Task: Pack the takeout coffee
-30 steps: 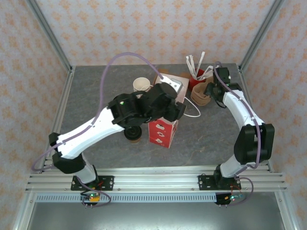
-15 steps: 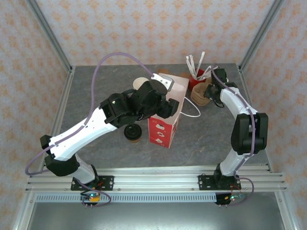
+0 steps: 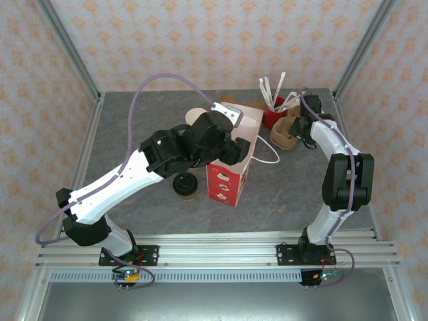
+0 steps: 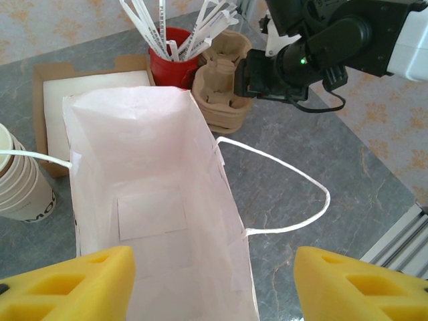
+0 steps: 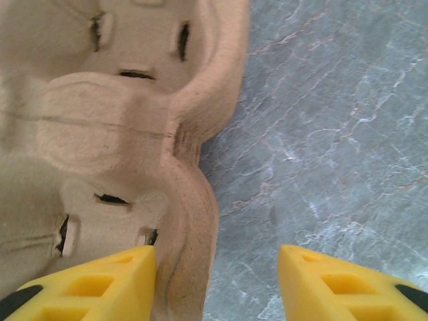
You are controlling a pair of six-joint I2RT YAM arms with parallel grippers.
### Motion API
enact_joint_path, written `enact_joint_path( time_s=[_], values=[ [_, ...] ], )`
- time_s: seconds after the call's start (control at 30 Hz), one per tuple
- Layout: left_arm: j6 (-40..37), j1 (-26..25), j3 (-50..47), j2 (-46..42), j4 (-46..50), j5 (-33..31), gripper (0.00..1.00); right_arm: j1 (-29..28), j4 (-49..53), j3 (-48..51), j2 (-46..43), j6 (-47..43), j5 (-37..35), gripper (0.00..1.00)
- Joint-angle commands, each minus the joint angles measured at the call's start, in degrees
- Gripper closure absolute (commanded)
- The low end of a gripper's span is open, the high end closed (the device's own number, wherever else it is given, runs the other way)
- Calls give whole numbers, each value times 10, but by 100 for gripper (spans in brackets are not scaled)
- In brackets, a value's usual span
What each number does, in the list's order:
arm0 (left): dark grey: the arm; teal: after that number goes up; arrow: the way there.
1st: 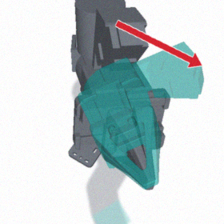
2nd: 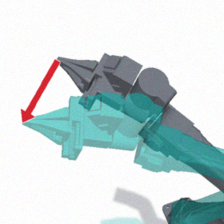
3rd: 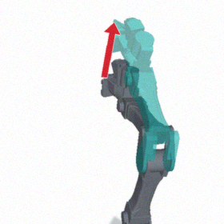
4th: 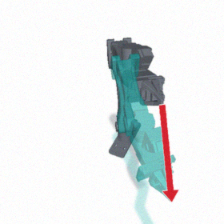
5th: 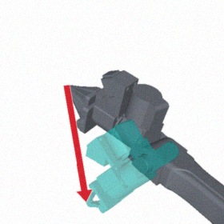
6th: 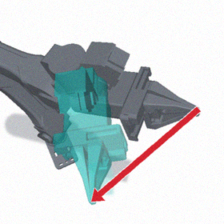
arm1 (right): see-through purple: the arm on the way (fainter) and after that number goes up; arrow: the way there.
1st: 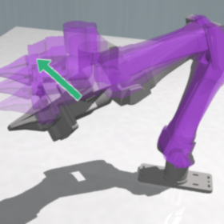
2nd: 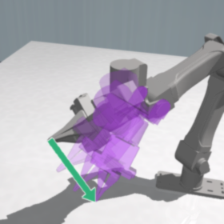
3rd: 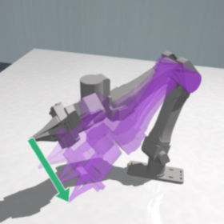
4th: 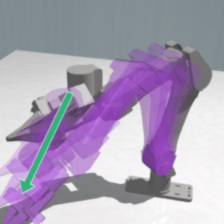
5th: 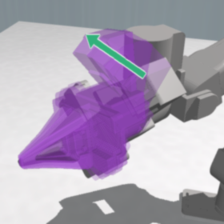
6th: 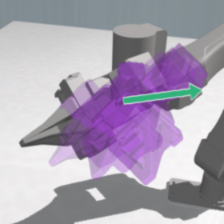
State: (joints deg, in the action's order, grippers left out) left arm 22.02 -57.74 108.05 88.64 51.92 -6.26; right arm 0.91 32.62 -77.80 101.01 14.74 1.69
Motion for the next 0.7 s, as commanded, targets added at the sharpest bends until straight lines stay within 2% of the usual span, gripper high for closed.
enact_joint_path(
  time_s=[0.0, 0.23, 0.3, 0.43, 0.67],
  values=[
    [-3, 5, -11, -15, -12, 4, 35, 20, 27, -3, -18, -12, -22, 50],
    [-6, 9, -18, -19, -10, 5, 35, 71, 45, -3, -49, -31, -43, 52],
    [-7, 10, -21, -19, -13, 7, 35, 72, 44, -6, -57, -36, -21, 52],
    [-9, 12, -21, -16, -15, 8, 35, 56, 5, 7, -81, -62, 61, 52],
    [-12, 16, -25, -15, -16, 11, 35, 18, 1, -26, -49, -100, 67, 52]
  ],
)
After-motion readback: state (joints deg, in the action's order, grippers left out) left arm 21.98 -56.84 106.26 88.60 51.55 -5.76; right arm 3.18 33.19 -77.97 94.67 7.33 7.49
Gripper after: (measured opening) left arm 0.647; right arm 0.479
